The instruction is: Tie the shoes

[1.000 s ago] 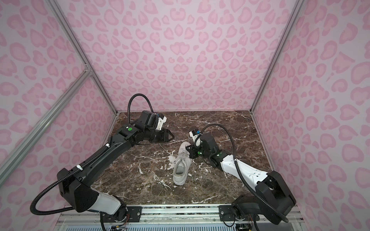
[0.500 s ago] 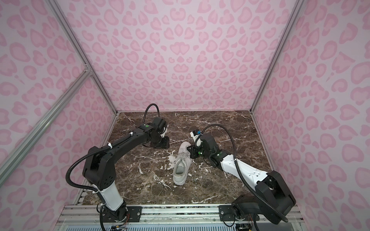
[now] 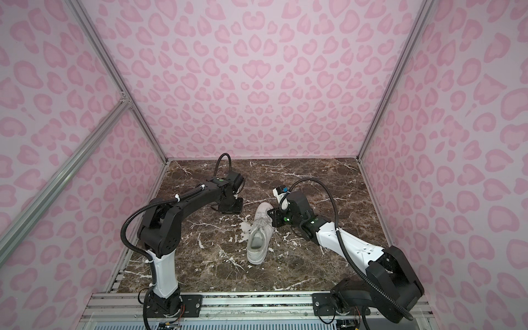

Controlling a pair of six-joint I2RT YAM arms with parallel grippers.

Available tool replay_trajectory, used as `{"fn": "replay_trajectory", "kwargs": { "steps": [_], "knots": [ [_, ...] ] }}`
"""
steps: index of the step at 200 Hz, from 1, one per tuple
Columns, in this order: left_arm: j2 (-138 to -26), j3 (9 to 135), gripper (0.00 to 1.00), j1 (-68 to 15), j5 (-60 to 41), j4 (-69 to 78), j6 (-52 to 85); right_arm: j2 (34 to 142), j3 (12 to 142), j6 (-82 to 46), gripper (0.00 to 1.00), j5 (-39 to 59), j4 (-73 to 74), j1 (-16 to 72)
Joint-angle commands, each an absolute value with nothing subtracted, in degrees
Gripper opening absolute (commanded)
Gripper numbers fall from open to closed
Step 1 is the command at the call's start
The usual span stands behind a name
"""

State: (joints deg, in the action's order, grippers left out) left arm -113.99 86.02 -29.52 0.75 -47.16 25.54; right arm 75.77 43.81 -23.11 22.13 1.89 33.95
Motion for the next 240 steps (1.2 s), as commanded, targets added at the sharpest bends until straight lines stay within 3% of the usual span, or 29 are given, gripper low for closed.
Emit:
{"fn": "replay_trajectory", "kwargs": {
  "steps": [1,108,112,150,199,240],
  "knots": [
    [-115.6,87.6,0.43,-29.4,2.5,-48.3,26.5,75.7,43.4,-23.6,0.04,22.2,2.5,33.9],
    [-120.6,88.8,0.38,-29.4,4.3,-46.5,25.6,76.0,43.2,-24.3,0.04,23.0,3.1,34.1],
    [-120.7,88.7,0.33,-29.4,4.3,-46.4,25.6,76.0,43.2,-24.3,0.04,23.0,3.0,34.1],
    [-120.7,87.2,0.26,-29.4,4.5,-44.3,25.6,75.5,43.0,-24.4,0.04,22.8,2.7,34.2],
    [-118.7,87.5,0.04,-29.4,5.5,-43.3,25.3,73.5,42.3,-25.0,0.04,22.2,2.1,34.2],
    [-113.0,88.0,0.04,-28.0,8.7,-45.6,23.8,70.1,42.3,-25.6,0.04,19.7,-0.6,34.2]
  ]
}}
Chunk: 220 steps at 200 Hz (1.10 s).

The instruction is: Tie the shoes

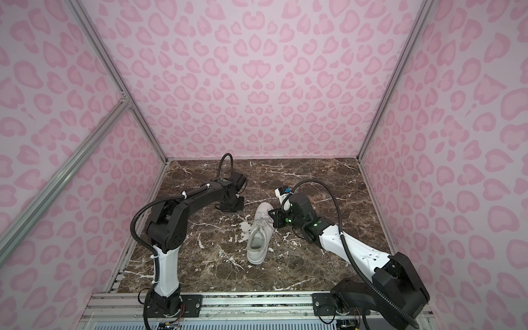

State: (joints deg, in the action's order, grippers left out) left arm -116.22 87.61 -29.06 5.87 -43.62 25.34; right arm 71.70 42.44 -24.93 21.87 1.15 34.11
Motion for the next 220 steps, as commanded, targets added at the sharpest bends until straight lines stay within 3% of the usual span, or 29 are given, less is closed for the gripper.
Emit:
{"fn": "replay_trajectory", "kwargs": {
  "steps": [1,87,220],
  "knots": [
    [-112.9,88.0,0.04,-27.9,8.8,-45.6,23.8,70.0,42.4,-25.5,0.04,19.6,-0.7,34.2],
    [-96.8,84.4,0.04,-17.0,11.3,-51.0,18.6,54.0,39.4,-29.0,0.03,8.1,-10.1,32.8],
    [-88.5,80.9,0.04,-12.3,6.5,-51.8,18.3,35.7,36.1,-37.4,0.00,-4.1,-28.9,11.8]
  ]
}}
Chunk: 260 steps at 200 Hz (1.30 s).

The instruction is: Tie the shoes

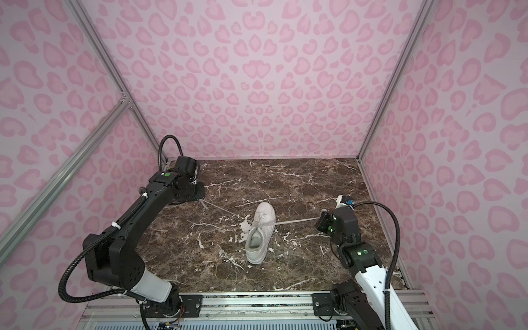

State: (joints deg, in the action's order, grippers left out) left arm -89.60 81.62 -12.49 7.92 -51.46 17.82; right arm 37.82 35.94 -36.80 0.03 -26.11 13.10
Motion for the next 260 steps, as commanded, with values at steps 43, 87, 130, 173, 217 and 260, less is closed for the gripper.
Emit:
{"fn": "replay_trajectory", "kwargs": {
  "steps": [43,87,130,173,217,260],
  "knots": [
    [-87.4,77.6,0.03,-13.1,1.2,-47.5,21.8,33.5,38.2,-36.3,0.00,-6.0,-32.6,7.3],
    [-86.9,75.5,0.03,-13.3,2.8,-46.9,22.8,33.4,37.3,-36.3,0.00,-2.6,-32.7,3.2],
    [-83.0,78.3,0.04,-11.5,6.8,-48.1,22.2,35.7,37.0,-36.1,0.00,1.5,-30.1,1.5],
    [-82.0,78.5,0.04,-11.4,9.4,-49.3,21.7,38.6,36.5,-36.8,0.00,3.9,-28.1,1.3],
    [-76.7,76.7,0.03,-11.0,12.1,-48.8,21.2,39.6,35.3,-36.9,0.00,5.8,-27.0,0.9],
    [-74.6,73.8,0.04,-11.0,10.7,-49.2,22.5,39.4,35.2,-37.3,0.00,5.7,-26.8,0.8]
  ]
}}
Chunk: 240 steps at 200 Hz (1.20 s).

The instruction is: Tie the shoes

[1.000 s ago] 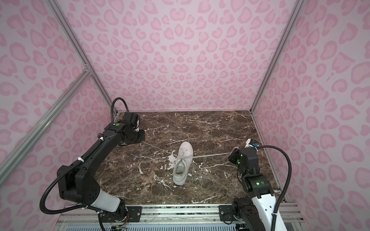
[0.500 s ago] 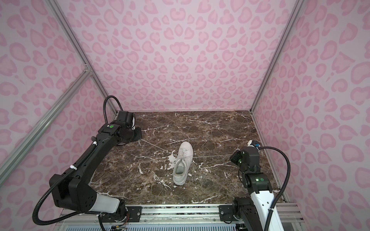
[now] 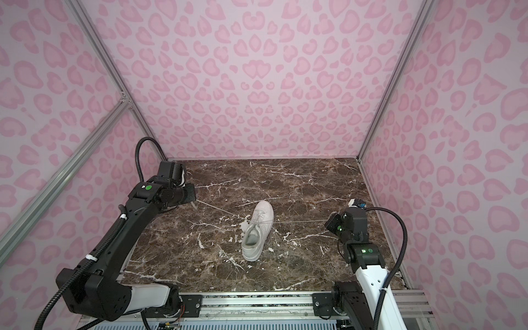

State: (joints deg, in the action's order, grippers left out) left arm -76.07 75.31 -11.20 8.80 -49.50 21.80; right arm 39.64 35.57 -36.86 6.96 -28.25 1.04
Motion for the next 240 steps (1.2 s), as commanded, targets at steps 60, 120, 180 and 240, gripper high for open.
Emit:
{"fn": "replay_trajectory", "kwargs": {
  "steps": [60,120,180,240],
  "knots": [
    [-72.2,72.8,0.03,-11.5,6.4,-48.9,24.6,39.8,36.7,-35.7,0.00,8.2,-27.1,-2.9],
    [-73.9,75.3,0.03,-12.6,5.3,-48.3,25.5,45.8,41.8,-33.5,0.00,13.3,-24.7,-5.5],
    [-75.0,79.4,0.04,-12.0,8.0,-50.2,24.5,51.5,47.9,-33.5,0.00,17.0,-22.0,-5.9],
    [-75.8,78.7,0.03,-10.9,3.3,-49.2,24.2,52.4,45.9,-34.2,0.00,18.6,-20.1,-5.9]
  ]
}}
